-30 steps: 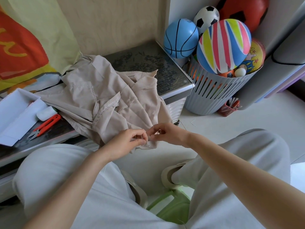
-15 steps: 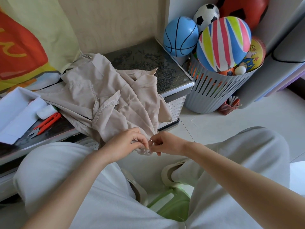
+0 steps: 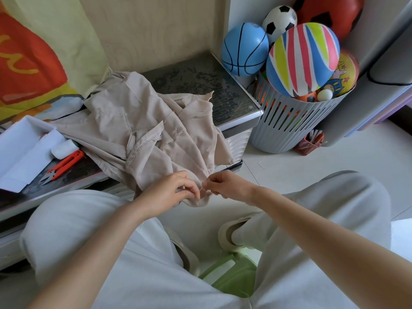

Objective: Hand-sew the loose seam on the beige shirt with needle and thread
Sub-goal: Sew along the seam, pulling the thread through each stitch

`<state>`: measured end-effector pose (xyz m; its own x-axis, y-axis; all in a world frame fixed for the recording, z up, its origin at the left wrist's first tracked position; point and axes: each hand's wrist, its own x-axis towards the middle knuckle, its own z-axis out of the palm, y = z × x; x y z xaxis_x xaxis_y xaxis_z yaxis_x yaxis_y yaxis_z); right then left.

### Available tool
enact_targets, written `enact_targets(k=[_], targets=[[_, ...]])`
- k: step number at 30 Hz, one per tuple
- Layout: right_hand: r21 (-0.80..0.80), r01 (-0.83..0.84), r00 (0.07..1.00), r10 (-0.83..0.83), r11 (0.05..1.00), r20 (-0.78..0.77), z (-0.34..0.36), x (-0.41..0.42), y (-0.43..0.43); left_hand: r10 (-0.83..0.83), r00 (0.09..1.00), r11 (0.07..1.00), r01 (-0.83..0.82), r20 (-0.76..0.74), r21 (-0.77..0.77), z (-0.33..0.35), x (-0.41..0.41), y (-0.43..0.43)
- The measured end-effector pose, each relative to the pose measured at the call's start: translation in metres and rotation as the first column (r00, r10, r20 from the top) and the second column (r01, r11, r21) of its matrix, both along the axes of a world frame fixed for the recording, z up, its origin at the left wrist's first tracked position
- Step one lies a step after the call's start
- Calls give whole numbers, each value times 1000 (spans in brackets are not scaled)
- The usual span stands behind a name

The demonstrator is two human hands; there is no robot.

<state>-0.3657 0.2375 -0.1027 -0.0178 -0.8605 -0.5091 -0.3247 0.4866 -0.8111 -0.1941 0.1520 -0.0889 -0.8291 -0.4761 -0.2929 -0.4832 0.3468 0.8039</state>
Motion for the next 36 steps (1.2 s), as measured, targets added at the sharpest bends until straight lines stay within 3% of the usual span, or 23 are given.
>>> enact_targets(k=[4, 12, 15, 18, 21, 30, 36], targets=[[-49, 142, 982, -147, 989, -117, 0, -7, -3, 9, 1000, 1000, -9, -17, -8, -1, 0, -1], [-75, 226, 938, -237, 971, -251, -3, -14, -3, 139, 987, 990, -137, -78, 29, -5, -2, -2], [-192, 216, 913, -268, 957, -308, 1, -12, -2, 157, 981, 988, -156, -109, 19, -3, -2, -1], [-313, 176, 934, -259, 933, -245, 7, -3, -3, 163, 980, 986, -160, -116, 42, -1, 0, -1], [-325, 147, 968, -204, 934, -147, 6, 11, -5, 170, 978, 985, -166, -123, 42, -1, 1, -1], [-162, 101, 992, -113, 982, -65, 0, 26, -3, 225, 962, 974, -221, -156, 42, 3, 4, -1], [-126, 183, 980, -191, 975, -59, 2, 23, -1, 291, 954, 956, -292, -72, 0, 6, 3, 1]])
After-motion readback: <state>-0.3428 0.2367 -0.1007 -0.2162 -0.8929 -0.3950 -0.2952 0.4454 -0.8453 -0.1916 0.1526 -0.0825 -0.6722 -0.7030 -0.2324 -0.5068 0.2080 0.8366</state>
